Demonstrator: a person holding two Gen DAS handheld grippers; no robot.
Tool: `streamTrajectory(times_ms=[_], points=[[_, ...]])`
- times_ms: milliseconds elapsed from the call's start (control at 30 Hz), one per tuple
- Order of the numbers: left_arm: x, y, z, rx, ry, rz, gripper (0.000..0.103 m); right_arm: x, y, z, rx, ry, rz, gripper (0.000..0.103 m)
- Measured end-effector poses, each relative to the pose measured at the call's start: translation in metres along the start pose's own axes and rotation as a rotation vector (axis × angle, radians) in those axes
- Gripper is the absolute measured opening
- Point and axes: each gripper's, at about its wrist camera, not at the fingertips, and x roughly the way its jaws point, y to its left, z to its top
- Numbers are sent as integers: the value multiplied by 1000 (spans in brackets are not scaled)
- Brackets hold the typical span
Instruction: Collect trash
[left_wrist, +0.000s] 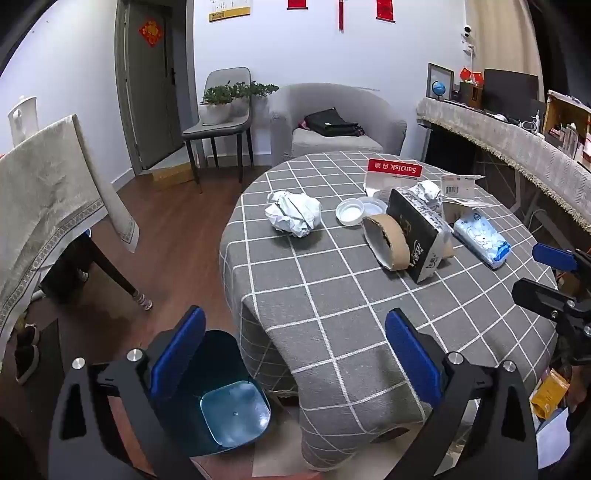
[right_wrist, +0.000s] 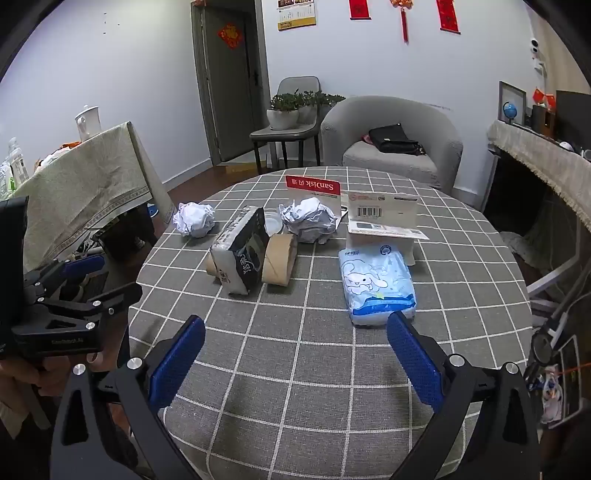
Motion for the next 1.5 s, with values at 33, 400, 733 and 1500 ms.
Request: streamTrajectory(times_ms=[33, 400, 733, 1500], points=[[0, 0, 0, 3, -2, 0, 99, 0, 0, 0, 1, 0, -2, 99], [0, 2, 1, 4, -22, 11, 99, -2, -3, -1, 11, -12, 12, 99], [1, 0, -1, 4, -16, 11, 99, -2, -1, 0, 7, -13, 12, 99], [1, -1, 0, 0, -19, 12, 99, 0, 2, -1, -2, -8, 12, 99]])
